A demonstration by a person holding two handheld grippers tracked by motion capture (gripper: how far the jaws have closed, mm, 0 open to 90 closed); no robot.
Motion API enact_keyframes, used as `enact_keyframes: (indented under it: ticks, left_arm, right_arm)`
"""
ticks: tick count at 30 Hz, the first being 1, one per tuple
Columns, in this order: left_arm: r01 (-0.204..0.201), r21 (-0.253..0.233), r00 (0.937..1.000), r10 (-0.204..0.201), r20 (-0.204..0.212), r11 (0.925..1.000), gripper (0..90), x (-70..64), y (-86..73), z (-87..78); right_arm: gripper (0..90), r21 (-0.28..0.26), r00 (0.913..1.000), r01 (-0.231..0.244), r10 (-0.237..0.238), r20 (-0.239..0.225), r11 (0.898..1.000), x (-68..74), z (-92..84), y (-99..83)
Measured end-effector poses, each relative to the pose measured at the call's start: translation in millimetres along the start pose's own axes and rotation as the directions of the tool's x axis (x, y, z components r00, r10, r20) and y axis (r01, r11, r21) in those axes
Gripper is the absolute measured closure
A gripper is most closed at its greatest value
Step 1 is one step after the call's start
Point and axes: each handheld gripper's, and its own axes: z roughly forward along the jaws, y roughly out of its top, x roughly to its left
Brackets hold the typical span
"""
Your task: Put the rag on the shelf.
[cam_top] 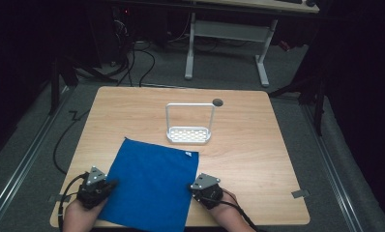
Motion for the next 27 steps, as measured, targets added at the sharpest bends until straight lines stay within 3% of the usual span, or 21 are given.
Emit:
enact_keyframes:
  ticks: [3,4,6,8,9,10,11,14,15,16,21,27]
  left_arm:
    - [-0.07,0.005,0.9961,0.07,0.053,0.9975,90.0,-22.9,10.3,10.1]
    - [-0.07,0.005,0.9961,0.07,0.053,0.9975,89.9,-22.9,10.3,10.1]
    - [-0.106,0.005,0.9888,0.105,0.106,0.9944,89.9,-37.3,15.0,14.9]
    - [-0.114,0.004,0.9862,0.112,0.122,0.9935,89.7,-41.7,16.2,16.2]
    - [-0.135,0.003,0.9799,0.133,0.149,0.9909,89.7,-50.3,18.2,18.4]
    - [-0.135,0.003,0.9799,0.133,0.149,0.9909,89.6,-50.3,18.2,18.4]
    - [-0.147,0.002,0.9754,0.144,0.167,0.9892,89.6,-55.6,19.3,19.7]
    - [-0.174,-0.004,0.9655,0.171,0.196,0.9847,89.3,-66.6,21.7,22.7]
    - [-0.192,-0.008,0.9591,0.189,0.211,0.9814,89.2,-73.3,24.0,25.2]
    - [-0.192,-0.008,0.9591,0.189,0.211,0.9814,89.1,-73.3,24.0,25.2]
    - [-0.222,-0.018,0.9433,0.219,0.249,0.975,88.9,-85.9,29.3,31.4]
    - [-0.231,-0.017,0.9387,0.227,0.259,0.9728,88.5,-88.0,30.8,32.6]
  right_arm:
    - [90.0,0.009,0.9981,-0.046,0.046,0.041,0.999,-15.6,-12.2,-13.3]
    - [90.0,0.009,0.9981,-0.046,0.046,0.041,0.999,-15.6,-12.2,-13.3]
    - [90.0,0.017,0.9939,-0.085,0.083,0.073,0.996,-26.2,-22.5,-24.0]
    - [90.0,0.018,0.9924,-0.095,0.093,0.081,0.995,-29.9,-25.9,-27.6]
    - [90.0,0.019,0.9883,-0.122,0.12,0.094,0.992,-37.0,-32.3,-34.5]
    - [90.0,0.019,0.9883,-0.122,0.12,0.094,0.992,-37.0,-32.3,-34.5]
    - [90.0,0.02,0.9842,-0.142,0.139,0.11,0.99,-44.4,-38.3,-40.9]
    - [90.0,0.021,0.981,-0.15,0.146,0.127,0.988,-49.1,-41.7,-44.8]
    - [90.0,0.021,0.9772,-0.166,0.161,0.138,0.986,-53.9,-45.0,-48.6]
    - [90.0,0.021,0.9772,-0.166,0.161,0.138,0.986,-53.9,-45.0,-48.6]
    - [90.0,0.018,0.9685,-0.187,0.182,0.17,0.982,-64.3,-52.1,-57.3]
    - [90.0,0.009,0.9612,-0.217,0.212,0.176,0.976,-70.4,-54.2,-60.9]
